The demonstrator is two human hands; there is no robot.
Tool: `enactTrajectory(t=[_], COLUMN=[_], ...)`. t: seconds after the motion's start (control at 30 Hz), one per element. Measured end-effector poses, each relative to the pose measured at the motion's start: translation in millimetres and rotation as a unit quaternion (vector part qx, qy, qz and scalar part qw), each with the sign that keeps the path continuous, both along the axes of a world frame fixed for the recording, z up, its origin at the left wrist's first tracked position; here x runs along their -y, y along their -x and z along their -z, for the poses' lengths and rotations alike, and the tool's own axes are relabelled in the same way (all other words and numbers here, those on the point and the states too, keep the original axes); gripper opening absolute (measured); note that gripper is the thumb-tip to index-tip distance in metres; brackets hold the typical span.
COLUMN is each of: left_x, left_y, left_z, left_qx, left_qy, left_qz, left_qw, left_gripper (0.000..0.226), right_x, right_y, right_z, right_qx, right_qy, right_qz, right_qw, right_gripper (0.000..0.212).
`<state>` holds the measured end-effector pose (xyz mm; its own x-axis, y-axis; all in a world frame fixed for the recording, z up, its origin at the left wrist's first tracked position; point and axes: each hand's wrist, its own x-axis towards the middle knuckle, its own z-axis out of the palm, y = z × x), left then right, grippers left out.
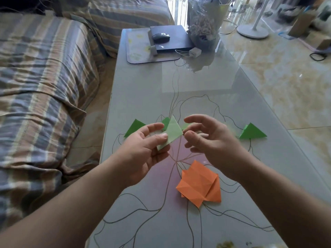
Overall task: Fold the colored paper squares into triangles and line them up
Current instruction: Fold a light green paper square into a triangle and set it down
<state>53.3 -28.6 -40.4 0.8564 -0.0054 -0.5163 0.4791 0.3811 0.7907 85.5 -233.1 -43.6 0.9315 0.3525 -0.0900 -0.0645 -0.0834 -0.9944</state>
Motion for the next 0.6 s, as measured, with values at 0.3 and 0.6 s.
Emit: enactTrajectory(t=[0.3, 0.6], left_x=[10, 12], left_y=[4, 0], left_z=[2, 5], left_qx=[0.022, -0.029], left_qy=[0.024, 0.152], left_qz=[0.022, 0.015], left_qw=[0.999, 0.988], left_gripper=[0.026, 0.034], right_x=[-9, -10], right_y=[7, 1], right_z=[8, 4], right_qx=[-0.043, -0.027], right_qy=[-0.021, -0.057], right_qz=[0.000, -0.020], right_qw=[0.999, 0.998], right_gripper=[0.034, 0.021])
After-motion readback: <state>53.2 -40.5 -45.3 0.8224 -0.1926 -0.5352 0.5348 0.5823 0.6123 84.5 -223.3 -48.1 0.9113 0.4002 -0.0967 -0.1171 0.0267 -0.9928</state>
